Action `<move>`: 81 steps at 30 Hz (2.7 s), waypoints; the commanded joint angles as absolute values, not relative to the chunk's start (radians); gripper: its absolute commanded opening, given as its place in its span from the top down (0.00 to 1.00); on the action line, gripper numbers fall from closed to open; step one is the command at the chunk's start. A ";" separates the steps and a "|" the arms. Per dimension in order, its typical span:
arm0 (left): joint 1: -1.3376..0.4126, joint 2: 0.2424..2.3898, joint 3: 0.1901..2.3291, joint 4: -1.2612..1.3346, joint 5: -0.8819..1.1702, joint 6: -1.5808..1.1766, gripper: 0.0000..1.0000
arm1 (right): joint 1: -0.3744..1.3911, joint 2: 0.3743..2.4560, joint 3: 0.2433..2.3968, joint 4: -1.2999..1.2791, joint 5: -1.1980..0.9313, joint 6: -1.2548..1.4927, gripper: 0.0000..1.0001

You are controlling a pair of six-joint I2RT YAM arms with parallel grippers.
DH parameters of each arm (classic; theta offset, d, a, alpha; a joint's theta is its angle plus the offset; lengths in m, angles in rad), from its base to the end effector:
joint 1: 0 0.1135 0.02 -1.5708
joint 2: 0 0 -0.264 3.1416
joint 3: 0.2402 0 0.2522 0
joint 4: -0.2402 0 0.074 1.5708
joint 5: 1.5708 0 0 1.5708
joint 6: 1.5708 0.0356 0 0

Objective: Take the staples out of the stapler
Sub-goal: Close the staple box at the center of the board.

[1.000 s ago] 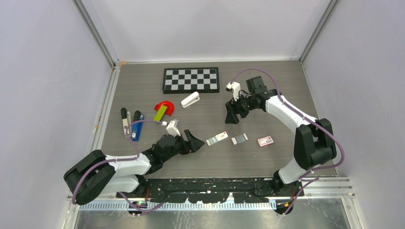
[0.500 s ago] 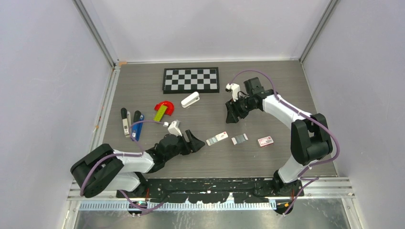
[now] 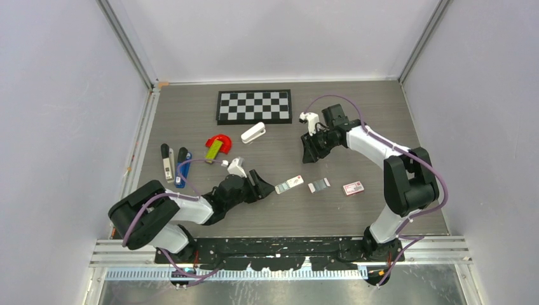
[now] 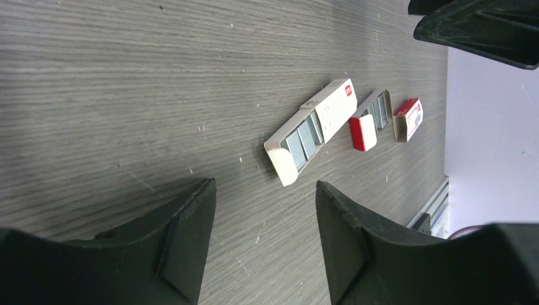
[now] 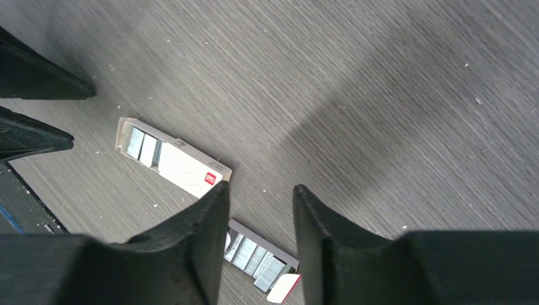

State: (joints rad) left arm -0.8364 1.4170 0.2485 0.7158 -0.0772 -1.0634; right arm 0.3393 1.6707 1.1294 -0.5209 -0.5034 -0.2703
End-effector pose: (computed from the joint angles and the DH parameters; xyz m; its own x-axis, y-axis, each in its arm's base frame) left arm 0.1556 -0.1682 0.1246 -0.7486 -0.4712 -0.4664 0.0808 0.6334 -0.7696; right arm 0.3134 0.1288 0.2095 -0.6567 -0.4798 -0.5818 -0.7143 0.6431 0.2760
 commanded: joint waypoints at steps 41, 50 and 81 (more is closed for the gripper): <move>-0.872 1.334 0.310 0.529 -0.133 -1.115 0.53 | 0.377 1.729 1.206 -0.637 -0.459 -0.311 0.75; -0.880 1.406 0.310 0.603 -0.117 -1.138 0.60 | 0.380 1.761 1.208 -0.647 -0.453 -0.315 0.75; -0.887 1.586 0.373 0.691 -0.103 -1.170 0.76 | 0.414 1.821 1.260 -0.760 -0.429 -0.395 0.75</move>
State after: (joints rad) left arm -0.8791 1.5673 0.3538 0.6910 -0.1036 -1.1751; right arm 0.4046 1.8011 1.2221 -0.7296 -0.4206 -0.3691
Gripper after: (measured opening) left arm 0.251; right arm 0.247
